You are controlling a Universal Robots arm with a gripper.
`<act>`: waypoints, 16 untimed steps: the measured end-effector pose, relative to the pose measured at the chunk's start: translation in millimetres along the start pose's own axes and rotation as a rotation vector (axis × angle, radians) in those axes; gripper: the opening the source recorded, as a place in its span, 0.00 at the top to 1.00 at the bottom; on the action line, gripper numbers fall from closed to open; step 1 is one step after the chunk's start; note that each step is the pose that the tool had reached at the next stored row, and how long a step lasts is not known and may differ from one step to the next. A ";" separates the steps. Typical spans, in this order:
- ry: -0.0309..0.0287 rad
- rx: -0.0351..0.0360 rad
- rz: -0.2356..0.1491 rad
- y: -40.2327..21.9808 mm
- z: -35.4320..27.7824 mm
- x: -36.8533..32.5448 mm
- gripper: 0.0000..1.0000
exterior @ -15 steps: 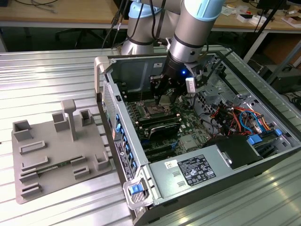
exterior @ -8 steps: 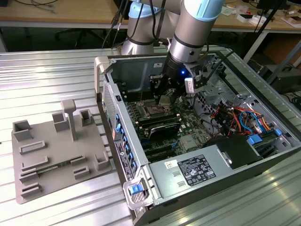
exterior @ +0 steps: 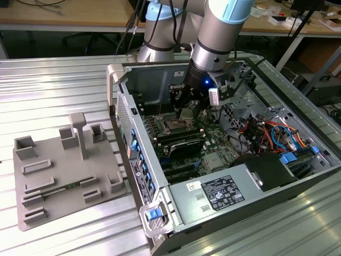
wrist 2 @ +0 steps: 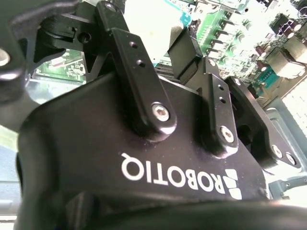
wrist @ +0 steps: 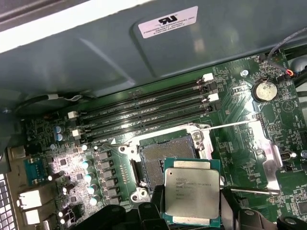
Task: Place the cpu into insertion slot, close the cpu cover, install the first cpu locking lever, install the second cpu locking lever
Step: 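Place the cpu into insertion slot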
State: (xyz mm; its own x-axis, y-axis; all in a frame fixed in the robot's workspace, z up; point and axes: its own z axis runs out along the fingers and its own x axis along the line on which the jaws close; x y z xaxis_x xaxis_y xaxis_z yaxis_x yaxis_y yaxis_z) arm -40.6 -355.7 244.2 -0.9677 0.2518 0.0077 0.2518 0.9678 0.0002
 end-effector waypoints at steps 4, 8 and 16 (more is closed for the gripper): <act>-0.0001 0.0003 0.008 0.0 0.1 0.0 0.45; -0.0001 0.0005 0.018 0.0 0.2 0.0 0.45; -0.0003 0.0009 0.037 0.0 0.4 0.0 0.45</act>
State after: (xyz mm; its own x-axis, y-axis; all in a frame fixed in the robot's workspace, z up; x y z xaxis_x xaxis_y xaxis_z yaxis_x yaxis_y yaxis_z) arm -40.6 -355.7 243.8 -0.9578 0.2873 0.0074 0.2873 0.9578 -0.0010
